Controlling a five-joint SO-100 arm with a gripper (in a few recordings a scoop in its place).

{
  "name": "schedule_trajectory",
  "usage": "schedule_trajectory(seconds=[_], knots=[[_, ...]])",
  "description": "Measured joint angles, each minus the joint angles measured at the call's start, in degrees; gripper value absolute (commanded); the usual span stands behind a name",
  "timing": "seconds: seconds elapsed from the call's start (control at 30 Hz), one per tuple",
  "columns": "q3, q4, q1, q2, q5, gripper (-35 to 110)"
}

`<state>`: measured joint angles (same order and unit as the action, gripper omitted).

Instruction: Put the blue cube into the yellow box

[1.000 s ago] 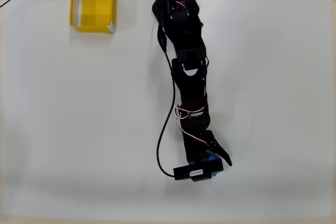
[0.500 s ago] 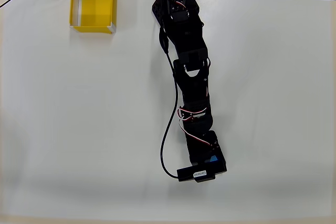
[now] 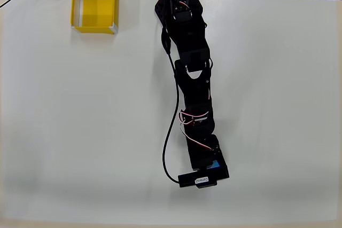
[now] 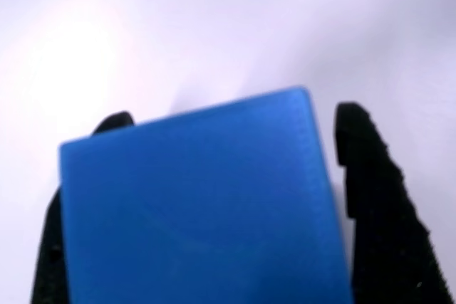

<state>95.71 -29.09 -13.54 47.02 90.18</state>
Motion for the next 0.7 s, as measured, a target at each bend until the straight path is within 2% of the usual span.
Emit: schedule_trajectory(seconds=[0.47, 0.7], knots=[[0.2, 19.5, 14.5, 20.1, -2.6, 16], [0.1, 29.3, 27.2, 29.4, -4.3, 16]])
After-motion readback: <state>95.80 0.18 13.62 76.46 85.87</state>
